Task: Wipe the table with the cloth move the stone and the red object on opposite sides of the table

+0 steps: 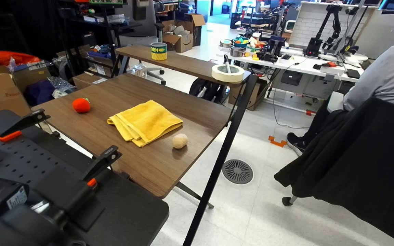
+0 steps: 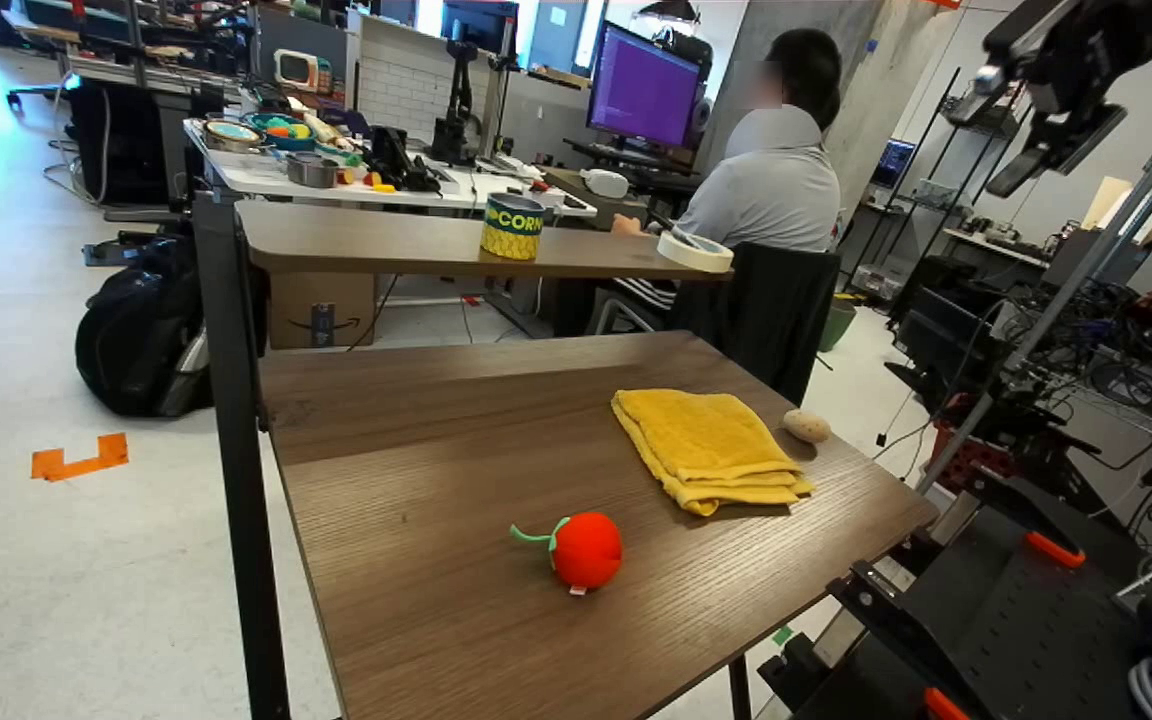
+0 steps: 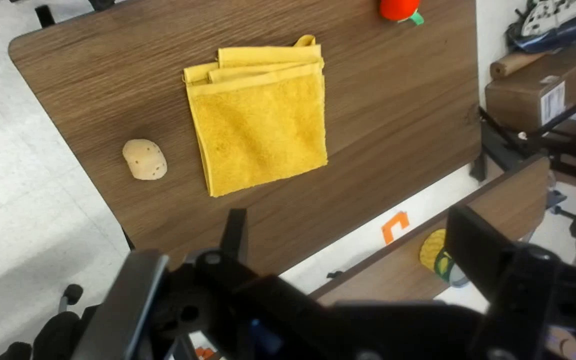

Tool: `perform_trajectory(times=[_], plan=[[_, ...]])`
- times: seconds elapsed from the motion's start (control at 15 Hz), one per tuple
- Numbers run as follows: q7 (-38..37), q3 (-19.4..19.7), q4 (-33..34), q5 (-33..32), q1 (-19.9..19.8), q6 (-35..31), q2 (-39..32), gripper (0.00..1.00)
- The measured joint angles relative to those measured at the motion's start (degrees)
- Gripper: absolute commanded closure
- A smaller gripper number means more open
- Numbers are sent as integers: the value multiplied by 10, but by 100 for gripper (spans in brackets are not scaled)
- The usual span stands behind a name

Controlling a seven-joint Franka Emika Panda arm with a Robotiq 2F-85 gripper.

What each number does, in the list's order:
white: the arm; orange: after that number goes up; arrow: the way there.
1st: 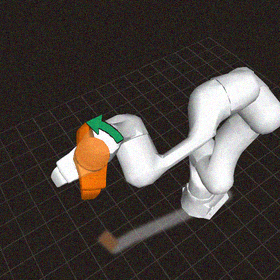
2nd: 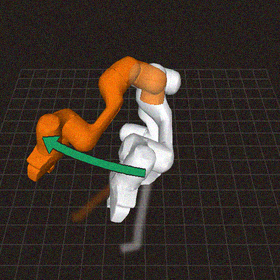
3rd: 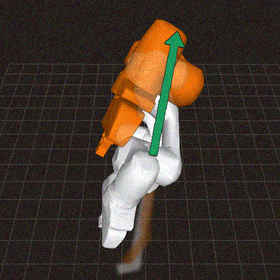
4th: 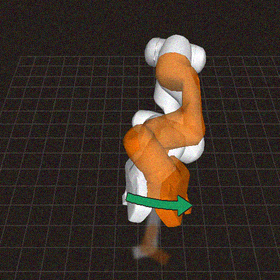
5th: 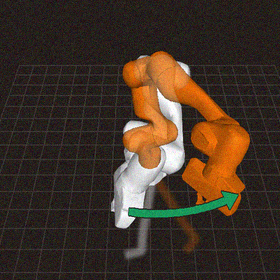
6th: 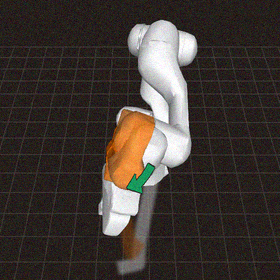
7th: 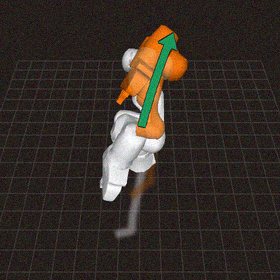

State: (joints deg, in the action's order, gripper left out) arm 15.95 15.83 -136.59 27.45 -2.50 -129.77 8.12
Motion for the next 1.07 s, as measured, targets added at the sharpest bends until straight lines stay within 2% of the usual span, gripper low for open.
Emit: perform_trajectory(times=[0.13,0.27,0.67,0.87,1.07], plan=[[2,-10,12,23,-1,-45,-58,0],[0,-15,30,23,-2,-53,-99,0],[-7,-23,44,22,-10,-53,-114,0],[-66,-38,49,-3,-17,-67,-136,0],[-167,-67,73,-52,-12,-80,-195,0]])
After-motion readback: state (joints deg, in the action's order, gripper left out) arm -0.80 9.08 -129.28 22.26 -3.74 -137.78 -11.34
